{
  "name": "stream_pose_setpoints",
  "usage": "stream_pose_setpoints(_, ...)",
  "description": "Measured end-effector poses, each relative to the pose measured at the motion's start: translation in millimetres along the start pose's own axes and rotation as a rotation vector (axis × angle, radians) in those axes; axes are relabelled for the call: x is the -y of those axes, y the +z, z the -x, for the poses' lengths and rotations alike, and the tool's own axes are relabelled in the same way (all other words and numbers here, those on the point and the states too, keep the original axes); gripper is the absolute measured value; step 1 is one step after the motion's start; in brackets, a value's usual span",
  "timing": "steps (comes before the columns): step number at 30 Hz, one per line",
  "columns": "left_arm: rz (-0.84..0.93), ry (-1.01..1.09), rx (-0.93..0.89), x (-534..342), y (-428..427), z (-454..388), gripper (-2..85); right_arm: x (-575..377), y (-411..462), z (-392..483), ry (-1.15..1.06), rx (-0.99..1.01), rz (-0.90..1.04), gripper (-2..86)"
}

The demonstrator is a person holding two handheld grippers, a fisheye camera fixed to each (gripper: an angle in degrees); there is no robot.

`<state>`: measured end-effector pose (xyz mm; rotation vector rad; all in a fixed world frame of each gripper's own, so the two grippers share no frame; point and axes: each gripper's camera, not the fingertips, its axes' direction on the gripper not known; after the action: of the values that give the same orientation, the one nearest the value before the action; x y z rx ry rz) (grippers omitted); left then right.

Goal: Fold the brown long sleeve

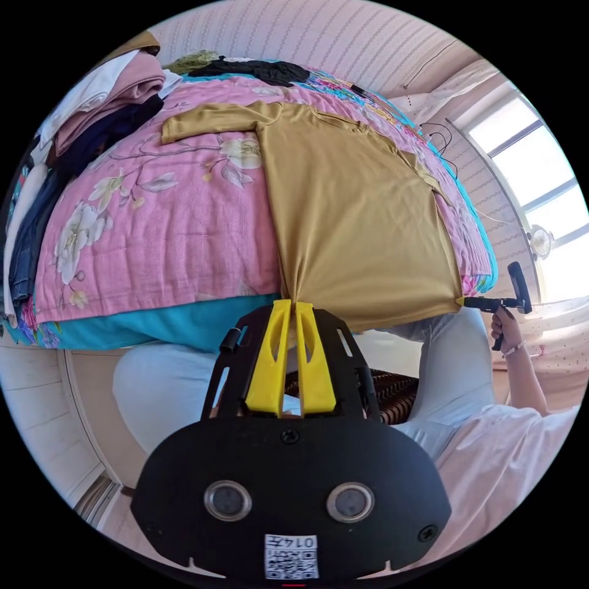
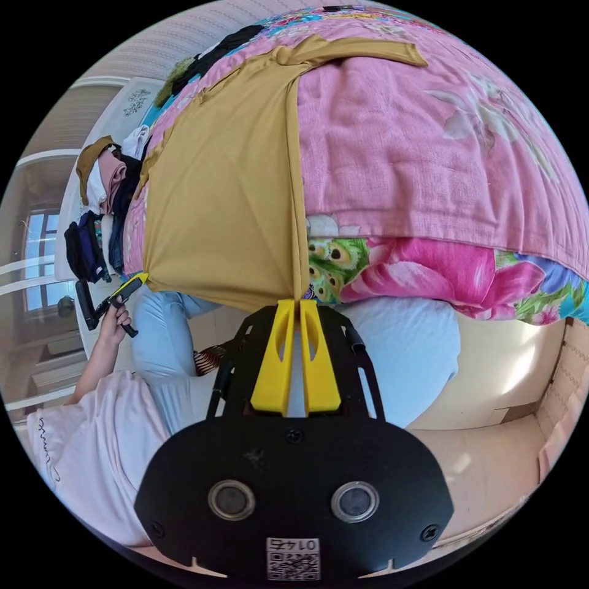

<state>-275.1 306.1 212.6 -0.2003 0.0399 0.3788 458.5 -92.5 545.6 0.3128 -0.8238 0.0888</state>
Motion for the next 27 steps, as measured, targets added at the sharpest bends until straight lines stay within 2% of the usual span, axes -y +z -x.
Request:
stream_pose_setpoints(10, -0.015, -0.071, 0.003, 10, -4, -22, 4.1, -46, -70, -28, 0.078, 0.069, -0.154, 5.5)
stream_pose_setpoints(18, 0.015, 0.012, -0.013, 44, -3, -69, 3.8, -52, -146, -58, 0.077, 0.185, -0.577, 7.9)
stream_pose_setpoints(23, 0.045, 0.166, -0.027, 121, 7, -132, 3.0, -10, -181, -98, 0.085, 0.241, -0.794, 9.5)
stream_pose_setpoints(27, 0.034, 0.363, 0.001, 187, 11, -197, 1.3, 20, -200, -132, 0.149, 0.250, -0.860, 10.6)
